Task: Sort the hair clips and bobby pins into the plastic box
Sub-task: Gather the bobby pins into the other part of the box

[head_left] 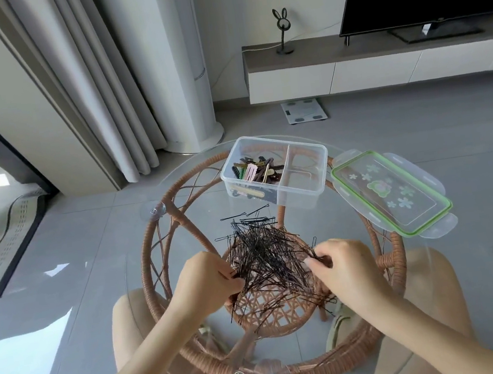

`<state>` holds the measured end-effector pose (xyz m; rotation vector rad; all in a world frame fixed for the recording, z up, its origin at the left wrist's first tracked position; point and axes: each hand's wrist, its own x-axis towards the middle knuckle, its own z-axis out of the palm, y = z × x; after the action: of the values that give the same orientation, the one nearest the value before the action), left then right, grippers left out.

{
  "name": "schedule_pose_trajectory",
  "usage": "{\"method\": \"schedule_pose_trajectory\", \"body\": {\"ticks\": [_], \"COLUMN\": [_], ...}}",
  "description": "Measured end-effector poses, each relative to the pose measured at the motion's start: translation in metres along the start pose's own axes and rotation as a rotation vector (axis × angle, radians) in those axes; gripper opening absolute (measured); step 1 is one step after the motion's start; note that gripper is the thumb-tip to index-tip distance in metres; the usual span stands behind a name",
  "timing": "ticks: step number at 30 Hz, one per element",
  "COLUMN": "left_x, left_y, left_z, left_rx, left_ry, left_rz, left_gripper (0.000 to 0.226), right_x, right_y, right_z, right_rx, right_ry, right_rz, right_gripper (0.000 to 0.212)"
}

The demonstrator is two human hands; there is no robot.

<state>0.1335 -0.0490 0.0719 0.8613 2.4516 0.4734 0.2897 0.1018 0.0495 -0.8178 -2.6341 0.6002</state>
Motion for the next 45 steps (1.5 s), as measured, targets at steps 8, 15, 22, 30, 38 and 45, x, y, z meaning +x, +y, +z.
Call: {"method": "schedule_pose_trajectory", "body": {"ticks": [8, 15, 22, 30, 38, 45], "left_x": [-0.006, -0.006, -0.007, 0.018, 0.09, 0.141], "left_y": [0.013, 0.034, 0.049, 0.084, 0.146, 0.167], "left_z": [-0.031, -0.051, -0.059, -0.058, -0.043, -0.02], "left_rx": [-0.138, -0.21, -0.228, -0.238, -0.22, -0.102], "left_ry": [-0.015, 0.018, 0.039, -0.005, 0.037, 0.075], "left_rz": [-0.027, -0.017, -0.006, 0.091, 0.128, 0.062], "left_gripper": [0.018, 0.014, 0.013, 0.017, 0.013, 0.017], "right_x": [0.041, 0.126, 0.181, 0.178, 0.166, 0.163], "right_y": [0.001, 0.007, 0.014, 0.031, 0.042, 0.05], "right_z": [-0.044, -0.047, -0.018, -0.025, -0.025, -0.022], "right_rx": [0.211, 0.134, -0.034, 0.421, 0.648, 0.855], "right_ry": [0.114, 0.246, -0.078, -0.041, 0.141, 0.188], "right_rz": [0.092, 0.251, 0.383, 0.437, 0.548, 0.694], "right_gripper": [0.046, 0.053, 0.029, 0.012, 0.028, 0.028]}}
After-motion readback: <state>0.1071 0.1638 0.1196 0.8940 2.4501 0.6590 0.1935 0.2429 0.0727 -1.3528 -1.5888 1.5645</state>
